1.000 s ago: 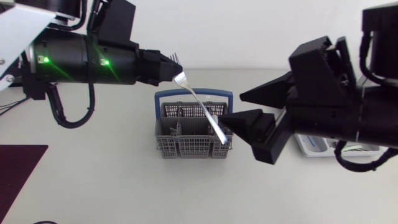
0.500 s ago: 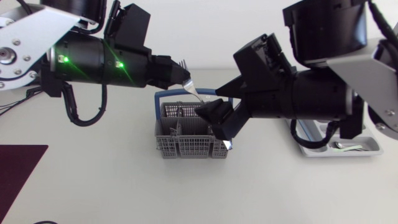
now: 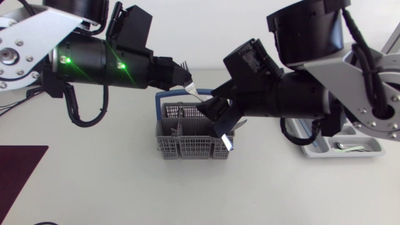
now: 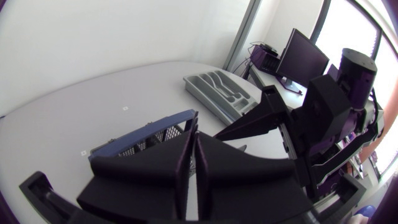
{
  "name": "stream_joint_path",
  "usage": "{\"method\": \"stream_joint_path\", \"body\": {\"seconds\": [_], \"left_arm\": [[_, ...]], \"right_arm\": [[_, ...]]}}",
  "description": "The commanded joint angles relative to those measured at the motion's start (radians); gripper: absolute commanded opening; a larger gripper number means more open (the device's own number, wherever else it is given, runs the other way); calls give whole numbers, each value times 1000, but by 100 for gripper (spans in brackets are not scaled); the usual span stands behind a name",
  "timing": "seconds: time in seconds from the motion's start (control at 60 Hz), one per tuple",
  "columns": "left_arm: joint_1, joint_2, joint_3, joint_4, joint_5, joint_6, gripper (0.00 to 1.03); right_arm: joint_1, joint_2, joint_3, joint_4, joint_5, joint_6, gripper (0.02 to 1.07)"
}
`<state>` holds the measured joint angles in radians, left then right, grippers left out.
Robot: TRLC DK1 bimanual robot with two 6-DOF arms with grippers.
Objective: Unload the cutlery basket into the drawer organizer.
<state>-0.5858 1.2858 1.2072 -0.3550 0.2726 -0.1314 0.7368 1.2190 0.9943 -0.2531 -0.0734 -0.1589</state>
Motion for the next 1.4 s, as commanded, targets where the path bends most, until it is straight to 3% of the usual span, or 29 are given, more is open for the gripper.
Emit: {"method": "stream_joint_path", "body": {"seconds": [0.0, 0.067, 0.267, 0.533, 0.733, 0.867, 1.083, 1.383], "left_arm": [[-5, 10, 35, 1, 8, -24, 4], [-5, 9, 34, 1, 8, -24, 4], [-5, 6, 31, 1, 8, -24, 4], [-3, 3, 28, 2, 8, -25, 4], [4, 0, 28, 5, 8, -37, 4], [7, -3, 26, 5, 8, -40, 17], [14, -8, 26, 5, 8, -45, 23], [15, -11, 23, 5, 8, -47, 22]], "right_arm": [[-8, 25, 30, 18, 12, -14, 57], [-8, 33, 33, 29, 21, -14, 52], [-5, 50, 46, 40, 53, -14, 52], [3, 53, 40, 38, 52, -24, 25], [9, 48, 30, 37, 46, -30, 17], [10, 47, 26, 35, 44, -30, 16], [10, 37, 7, 35, 43, -30, 12], [27, 40, -14, 35, 43, -33, 12]]}}
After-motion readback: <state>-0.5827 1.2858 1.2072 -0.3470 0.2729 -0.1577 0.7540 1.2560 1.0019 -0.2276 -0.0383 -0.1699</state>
